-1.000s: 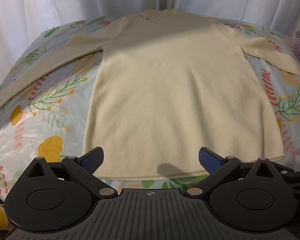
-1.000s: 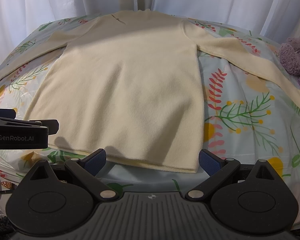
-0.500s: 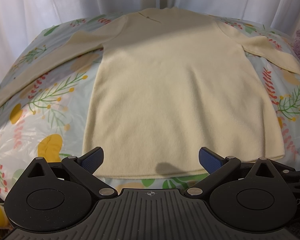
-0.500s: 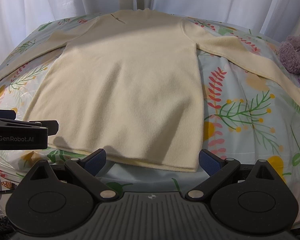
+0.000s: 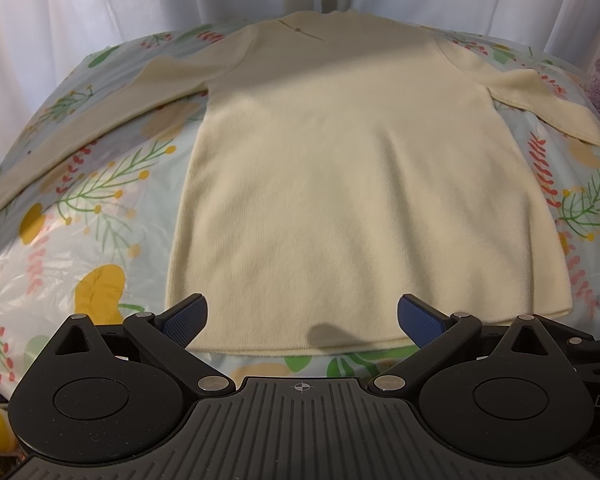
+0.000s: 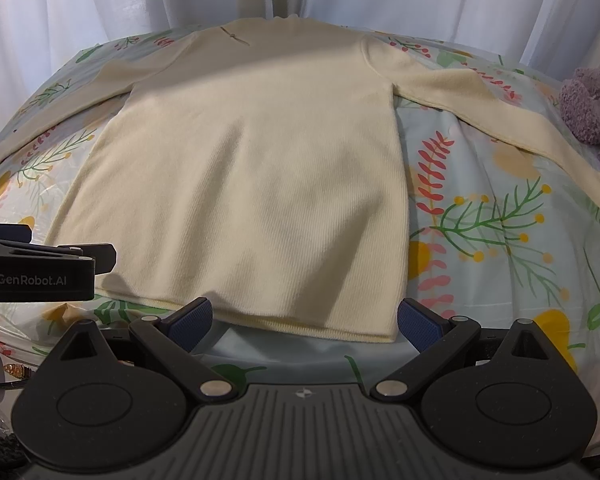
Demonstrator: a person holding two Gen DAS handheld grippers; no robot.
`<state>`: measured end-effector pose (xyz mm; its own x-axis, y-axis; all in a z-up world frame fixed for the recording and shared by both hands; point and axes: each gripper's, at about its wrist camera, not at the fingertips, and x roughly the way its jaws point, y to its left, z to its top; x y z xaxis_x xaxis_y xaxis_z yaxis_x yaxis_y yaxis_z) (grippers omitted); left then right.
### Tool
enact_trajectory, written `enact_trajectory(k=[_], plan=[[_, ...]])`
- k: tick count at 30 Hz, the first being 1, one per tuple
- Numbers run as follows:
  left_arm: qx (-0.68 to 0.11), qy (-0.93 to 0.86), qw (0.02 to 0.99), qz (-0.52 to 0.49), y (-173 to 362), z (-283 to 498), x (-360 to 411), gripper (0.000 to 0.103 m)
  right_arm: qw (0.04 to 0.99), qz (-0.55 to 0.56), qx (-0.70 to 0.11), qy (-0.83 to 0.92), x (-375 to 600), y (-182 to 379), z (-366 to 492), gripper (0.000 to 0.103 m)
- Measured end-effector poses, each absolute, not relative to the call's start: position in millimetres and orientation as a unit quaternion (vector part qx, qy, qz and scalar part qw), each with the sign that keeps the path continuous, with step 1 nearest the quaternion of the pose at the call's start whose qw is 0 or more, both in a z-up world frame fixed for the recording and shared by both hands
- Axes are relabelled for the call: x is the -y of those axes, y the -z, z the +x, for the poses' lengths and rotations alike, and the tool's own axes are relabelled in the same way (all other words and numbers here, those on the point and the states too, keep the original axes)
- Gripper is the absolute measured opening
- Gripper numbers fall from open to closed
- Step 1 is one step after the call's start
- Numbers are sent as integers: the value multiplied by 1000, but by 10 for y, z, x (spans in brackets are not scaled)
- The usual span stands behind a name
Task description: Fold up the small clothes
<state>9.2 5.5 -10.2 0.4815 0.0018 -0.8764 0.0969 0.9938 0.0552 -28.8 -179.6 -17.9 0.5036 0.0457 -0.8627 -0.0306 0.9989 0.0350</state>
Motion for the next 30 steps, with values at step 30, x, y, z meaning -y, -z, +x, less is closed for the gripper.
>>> enact_trajectory(k=[30], plan=[[-499, -5, 866, 0, 411, 831, -100, 103, 895, 331, -241, 176, 4295, 359, 204, 99]])
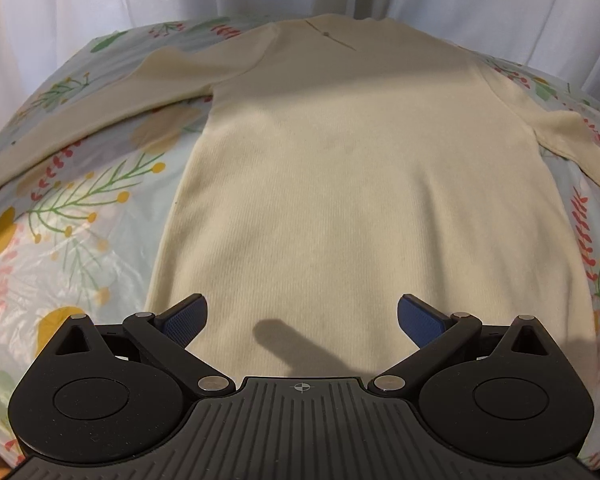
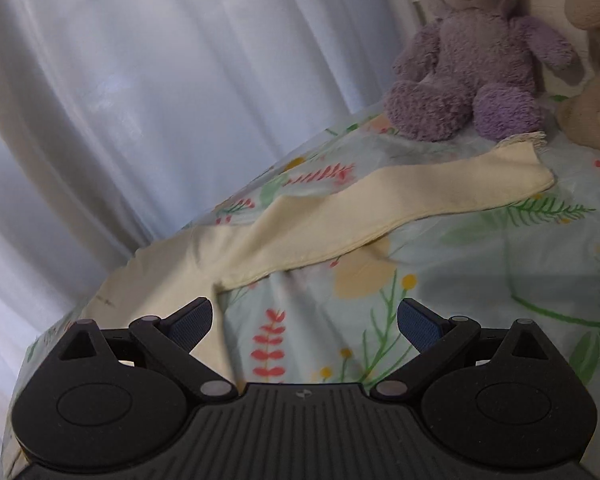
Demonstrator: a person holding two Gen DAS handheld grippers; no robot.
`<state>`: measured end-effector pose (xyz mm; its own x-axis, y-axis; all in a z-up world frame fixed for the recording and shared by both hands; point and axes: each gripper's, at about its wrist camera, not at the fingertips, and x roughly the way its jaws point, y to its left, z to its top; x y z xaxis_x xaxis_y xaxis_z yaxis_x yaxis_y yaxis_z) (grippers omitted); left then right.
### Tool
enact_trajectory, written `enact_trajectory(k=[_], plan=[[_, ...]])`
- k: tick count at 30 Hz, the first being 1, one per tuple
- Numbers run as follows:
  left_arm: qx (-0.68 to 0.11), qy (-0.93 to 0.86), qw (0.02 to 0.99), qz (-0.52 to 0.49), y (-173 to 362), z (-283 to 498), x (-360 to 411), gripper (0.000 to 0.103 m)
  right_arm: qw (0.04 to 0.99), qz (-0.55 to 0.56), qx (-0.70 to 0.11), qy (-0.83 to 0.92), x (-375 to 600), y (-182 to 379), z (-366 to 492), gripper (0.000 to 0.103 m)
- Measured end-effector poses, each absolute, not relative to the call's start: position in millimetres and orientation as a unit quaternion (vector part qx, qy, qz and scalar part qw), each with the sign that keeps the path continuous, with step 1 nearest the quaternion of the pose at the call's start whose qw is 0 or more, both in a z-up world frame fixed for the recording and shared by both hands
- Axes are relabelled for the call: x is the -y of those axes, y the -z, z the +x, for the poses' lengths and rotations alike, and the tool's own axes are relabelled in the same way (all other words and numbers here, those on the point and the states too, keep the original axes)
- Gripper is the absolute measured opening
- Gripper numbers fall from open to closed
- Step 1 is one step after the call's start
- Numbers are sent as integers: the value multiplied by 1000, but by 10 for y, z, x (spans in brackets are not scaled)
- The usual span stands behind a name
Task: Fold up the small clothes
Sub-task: 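Grasp the cuff of the sweater sleeve near the teddy bears with the right gripper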
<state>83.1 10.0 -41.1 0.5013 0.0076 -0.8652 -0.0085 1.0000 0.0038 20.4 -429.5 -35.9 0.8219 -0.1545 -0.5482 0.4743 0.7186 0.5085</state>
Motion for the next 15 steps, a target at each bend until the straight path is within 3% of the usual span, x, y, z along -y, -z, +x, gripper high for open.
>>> enact_trajectory(k=[2, 4, 5, 6, 7, 15], plan=[[-492, -16, 871, -1, 462, 969, -70, 103, 872, 380, -224, 213, 4745, 465, 252, 98], [-483, -24, 875, -5, 501, 1083, -38, 103, 844, 421, -223, 244, 5135, 611, 311, 82], [-483, -29, 875, -10, 523, 1140, -19, 103, 832, 440, -221, 257, 5309, 686, 338, 64], [-482, -31, 875, -16, 544, 1185, -1, 103, 818, 458, -221, 268, 5466, 772, 354, 52], [-484, -31, 874, -24, 567, 1230, 11, 103, 804, 477, -221, 278, 5597, 861, 369, 47], [-499, -53, 863, -56, 711, 1441, 124, 103, 766, 528, -200, 307, 6034, 1230, 370, 28]])
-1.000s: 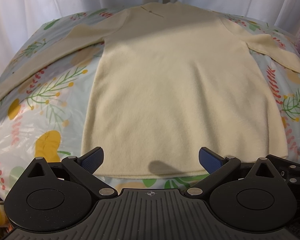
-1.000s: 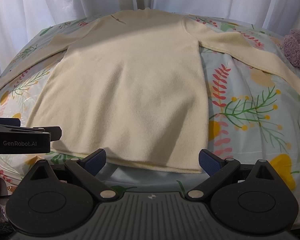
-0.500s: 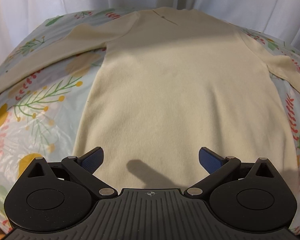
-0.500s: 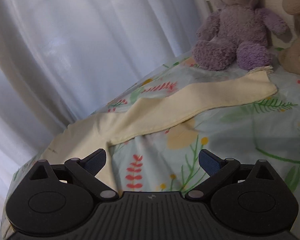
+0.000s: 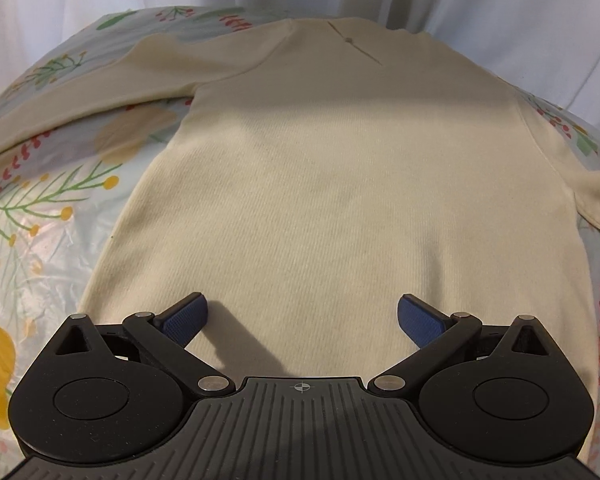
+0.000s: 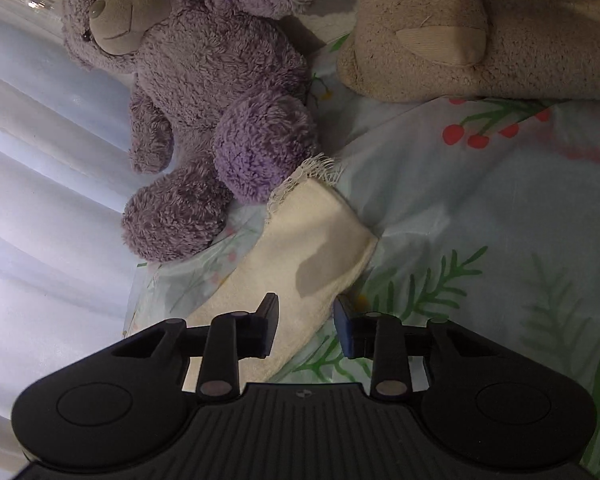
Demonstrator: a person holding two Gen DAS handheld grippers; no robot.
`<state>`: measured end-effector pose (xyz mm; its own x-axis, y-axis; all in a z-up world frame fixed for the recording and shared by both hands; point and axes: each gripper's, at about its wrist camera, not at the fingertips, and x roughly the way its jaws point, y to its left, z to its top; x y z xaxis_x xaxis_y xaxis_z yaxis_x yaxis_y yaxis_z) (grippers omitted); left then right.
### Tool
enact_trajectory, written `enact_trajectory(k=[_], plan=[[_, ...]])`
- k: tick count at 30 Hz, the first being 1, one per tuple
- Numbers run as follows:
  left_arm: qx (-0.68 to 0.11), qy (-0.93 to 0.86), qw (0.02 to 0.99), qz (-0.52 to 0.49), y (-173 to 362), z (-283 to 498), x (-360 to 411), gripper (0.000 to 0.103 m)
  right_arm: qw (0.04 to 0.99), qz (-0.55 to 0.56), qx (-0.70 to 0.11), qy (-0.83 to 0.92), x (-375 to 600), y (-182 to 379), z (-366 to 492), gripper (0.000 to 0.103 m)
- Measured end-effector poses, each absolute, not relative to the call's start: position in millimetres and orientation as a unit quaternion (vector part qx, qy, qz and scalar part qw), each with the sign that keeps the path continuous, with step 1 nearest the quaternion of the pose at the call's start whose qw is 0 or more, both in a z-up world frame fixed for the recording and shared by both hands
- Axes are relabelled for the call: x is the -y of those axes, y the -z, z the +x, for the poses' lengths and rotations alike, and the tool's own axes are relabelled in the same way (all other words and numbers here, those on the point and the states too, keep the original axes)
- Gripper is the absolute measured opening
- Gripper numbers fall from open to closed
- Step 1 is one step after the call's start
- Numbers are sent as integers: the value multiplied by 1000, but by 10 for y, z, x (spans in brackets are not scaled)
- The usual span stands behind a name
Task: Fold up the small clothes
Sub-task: 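Grasp the cuff of the sweater sleeve near the teddy bears with the right gripper, then carry the sleeve cuff across the sweater body with the right gripper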
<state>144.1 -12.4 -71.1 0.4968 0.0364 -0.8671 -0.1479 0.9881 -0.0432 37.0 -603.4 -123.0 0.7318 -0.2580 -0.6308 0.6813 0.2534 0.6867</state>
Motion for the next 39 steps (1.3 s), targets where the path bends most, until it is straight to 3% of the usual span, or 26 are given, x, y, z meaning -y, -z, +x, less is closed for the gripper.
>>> enact_trajectory(k=[14, 16, 18, 24, 32, 35, 39], plan=[[-504, -73, 860, -39, 754, 1468, 186, 103, 777, 513, -189, 311, 6100, 1201, 395, 30], [-506, -70, 859, -44, 746, 1473, 167, 103, 779, 507, -190, 316, 6118, 1192, 441, 25], [-509, -63, 857, -39, 745, 1490, 161, 103, 787, 494, -194, 315, 6119, 1165, 480, 9], [-522, -28, 852, -40, 696, 1582, 92, 103, 857, 373, -188, 301, 5795, 646, 731, 7], [-472, 81, 869, -126, 288, 1951, 65, 103, 963, 191, -191, -21, 3959, -118, 1512, 8], [-460, 126, 868, -137, 222, 2169, 163, 103, 936, 191, -257, -148, 3356, 46, 1642, 17], [-469, 183, 850, -153, 306, 2495, 270, 103, 918, 209, -302, -149, 3147, 387, 1580, 24]])
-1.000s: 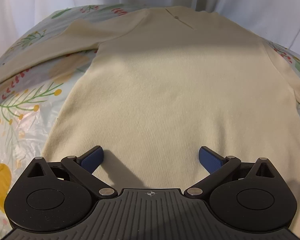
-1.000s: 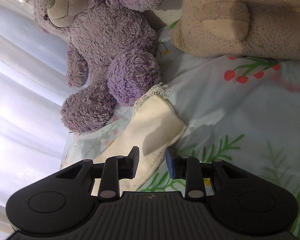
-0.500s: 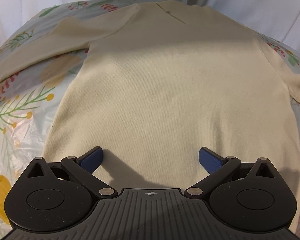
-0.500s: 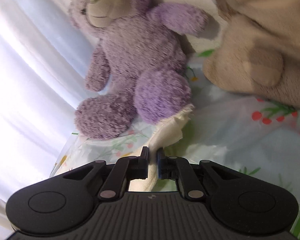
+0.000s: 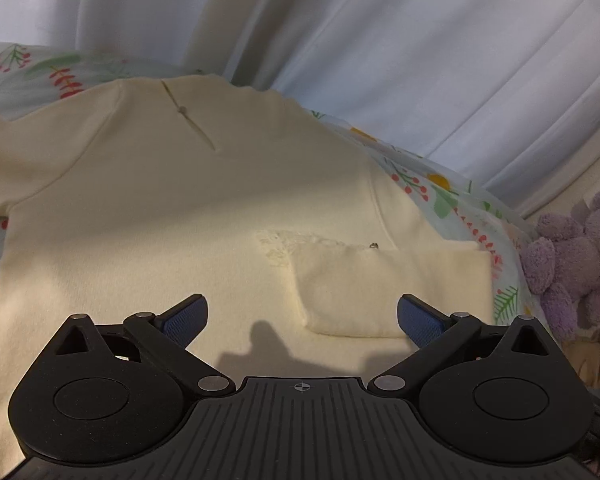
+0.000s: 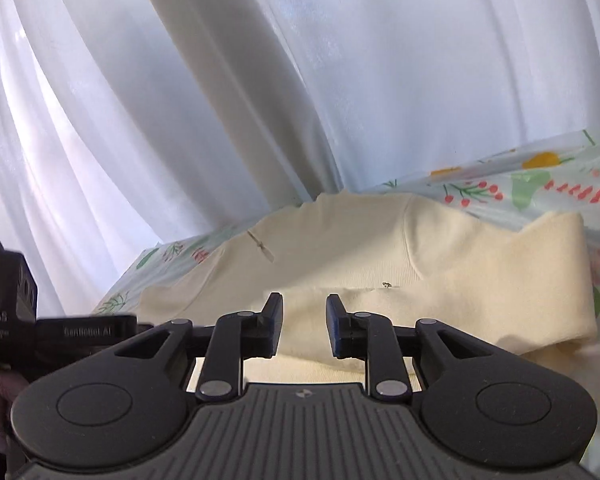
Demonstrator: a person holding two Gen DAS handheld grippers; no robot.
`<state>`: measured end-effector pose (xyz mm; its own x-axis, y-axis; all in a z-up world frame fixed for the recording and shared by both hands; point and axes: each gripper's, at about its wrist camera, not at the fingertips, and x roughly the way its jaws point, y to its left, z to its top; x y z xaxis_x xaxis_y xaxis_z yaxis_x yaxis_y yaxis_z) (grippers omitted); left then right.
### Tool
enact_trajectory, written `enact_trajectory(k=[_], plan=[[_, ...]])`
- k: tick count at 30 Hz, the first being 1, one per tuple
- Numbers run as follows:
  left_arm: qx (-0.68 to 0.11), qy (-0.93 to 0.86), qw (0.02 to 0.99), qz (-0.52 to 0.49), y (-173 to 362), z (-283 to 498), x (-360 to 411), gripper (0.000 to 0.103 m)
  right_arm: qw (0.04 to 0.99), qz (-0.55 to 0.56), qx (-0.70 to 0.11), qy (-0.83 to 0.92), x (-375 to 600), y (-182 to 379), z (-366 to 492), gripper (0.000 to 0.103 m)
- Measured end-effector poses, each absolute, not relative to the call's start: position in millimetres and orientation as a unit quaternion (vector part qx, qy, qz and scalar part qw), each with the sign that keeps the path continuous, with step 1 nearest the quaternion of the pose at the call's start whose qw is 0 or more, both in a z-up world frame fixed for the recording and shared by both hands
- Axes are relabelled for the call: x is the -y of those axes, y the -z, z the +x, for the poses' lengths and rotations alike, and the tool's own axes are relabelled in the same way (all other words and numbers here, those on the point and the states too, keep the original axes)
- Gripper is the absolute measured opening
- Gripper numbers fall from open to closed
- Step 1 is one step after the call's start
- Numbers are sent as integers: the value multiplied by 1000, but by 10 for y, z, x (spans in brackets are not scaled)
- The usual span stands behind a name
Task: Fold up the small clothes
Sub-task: 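Carry the sleeve cuff across the sweater body with the right gripper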
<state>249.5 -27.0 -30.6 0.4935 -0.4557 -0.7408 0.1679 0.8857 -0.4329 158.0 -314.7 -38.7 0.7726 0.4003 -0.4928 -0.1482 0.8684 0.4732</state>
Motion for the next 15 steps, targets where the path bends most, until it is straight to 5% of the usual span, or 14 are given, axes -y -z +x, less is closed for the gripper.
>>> enact_trajectory(k=[9, 14, 15], plan=[[-528, 225, 806, -141, 713, 2860, 638, 71, 915, 226, -330, -57, 3478, 649, 1300, 34], [-546, 237, 788, -157, 836, 2946, 736, 33, 905, 257, -337, -38, 3620, 717, 1164, 34], [-549, 237, 787, -149, 844, 2965, 767, 10, 904, 259, -338, -37, 3632, 728, 1155, 34]])
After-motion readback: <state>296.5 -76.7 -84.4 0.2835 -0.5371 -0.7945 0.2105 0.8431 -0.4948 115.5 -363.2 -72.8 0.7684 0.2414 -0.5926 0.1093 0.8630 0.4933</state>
